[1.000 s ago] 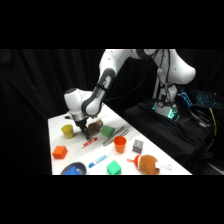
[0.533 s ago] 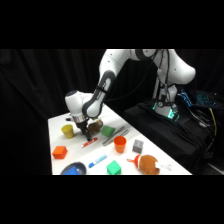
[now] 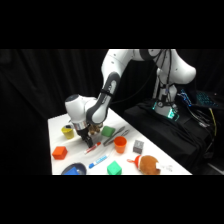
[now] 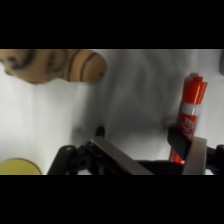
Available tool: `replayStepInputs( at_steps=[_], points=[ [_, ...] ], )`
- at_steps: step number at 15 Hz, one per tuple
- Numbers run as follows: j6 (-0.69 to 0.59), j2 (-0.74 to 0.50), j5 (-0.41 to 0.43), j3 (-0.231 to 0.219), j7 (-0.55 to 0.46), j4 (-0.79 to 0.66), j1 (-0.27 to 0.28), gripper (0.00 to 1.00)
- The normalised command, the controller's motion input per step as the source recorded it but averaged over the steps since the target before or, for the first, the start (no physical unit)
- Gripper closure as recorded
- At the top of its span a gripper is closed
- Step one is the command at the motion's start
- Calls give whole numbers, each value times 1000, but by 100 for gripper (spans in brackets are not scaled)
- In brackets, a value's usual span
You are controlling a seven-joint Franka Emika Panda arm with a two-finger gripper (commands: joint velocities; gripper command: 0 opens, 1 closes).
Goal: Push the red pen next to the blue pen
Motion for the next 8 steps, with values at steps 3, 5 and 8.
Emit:
replayStepInputs(
  at_steps=[3,5,8],
  points=[
    [176,128,-71,31,389,-3,410,0],
    [175,169,-76,9,311,38,322,0],
    [167,174,-95,-30,248,46,237,0]
  ],
)
